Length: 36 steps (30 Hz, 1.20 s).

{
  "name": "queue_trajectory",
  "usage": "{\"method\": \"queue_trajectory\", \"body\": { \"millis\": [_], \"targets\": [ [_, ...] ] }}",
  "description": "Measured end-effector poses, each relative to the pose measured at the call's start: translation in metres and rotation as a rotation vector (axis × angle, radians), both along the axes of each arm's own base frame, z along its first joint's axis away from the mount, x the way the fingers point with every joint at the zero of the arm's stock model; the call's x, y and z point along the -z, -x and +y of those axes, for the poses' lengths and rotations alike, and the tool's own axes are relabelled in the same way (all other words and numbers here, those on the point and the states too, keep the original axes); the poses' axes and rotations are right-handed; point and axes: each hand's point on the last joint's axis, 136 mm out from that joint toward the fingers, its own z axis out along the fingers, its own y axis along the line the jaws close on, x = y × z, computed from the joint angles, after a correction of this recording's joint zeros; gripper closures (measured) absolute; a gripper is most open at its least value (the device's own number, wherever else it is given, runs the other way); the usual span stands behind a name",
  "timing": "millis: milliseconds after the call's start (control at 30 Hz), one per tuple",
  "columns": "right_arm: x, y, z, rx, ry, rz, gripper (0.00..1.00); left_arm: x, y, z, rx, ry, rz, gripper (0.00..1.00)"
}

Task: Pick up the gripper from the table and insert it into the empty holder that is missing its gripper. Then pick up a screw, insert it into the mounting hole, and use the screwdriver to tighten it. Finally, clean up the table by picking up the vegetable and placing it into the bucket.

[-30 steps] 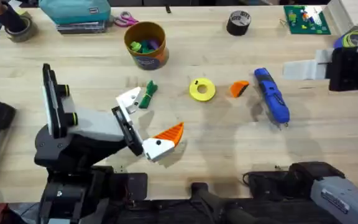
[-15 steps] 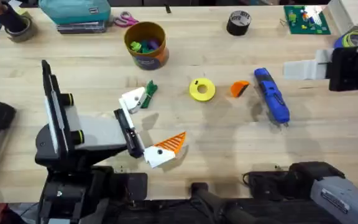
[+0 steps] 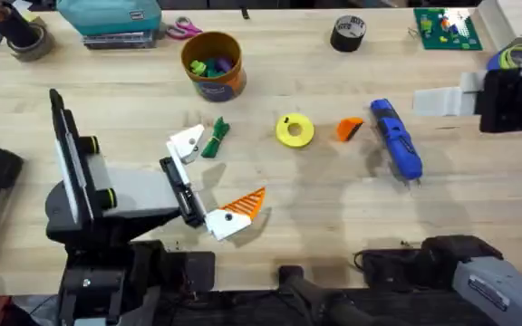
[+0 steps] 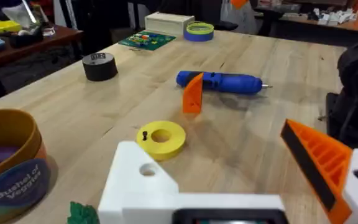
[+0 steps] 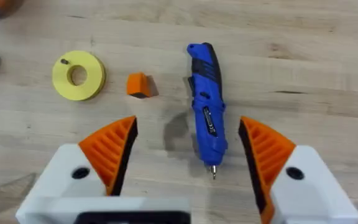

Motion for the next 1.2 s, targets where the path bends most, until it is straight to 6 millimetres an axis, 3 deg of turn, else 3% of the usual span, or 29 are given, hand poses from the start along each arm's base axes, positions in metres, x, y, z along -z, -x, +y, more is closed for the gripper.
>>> {"method": "queue_trajectory", "body": {
  "millis": [1200],
  "targets": [
    [-0.0001,0.0000,0.0000,0.000,0.000,0.000,0.005,0.0001,0.0033,-0.0016,0.021,0.001,0.001,0.015]
  ]
}}
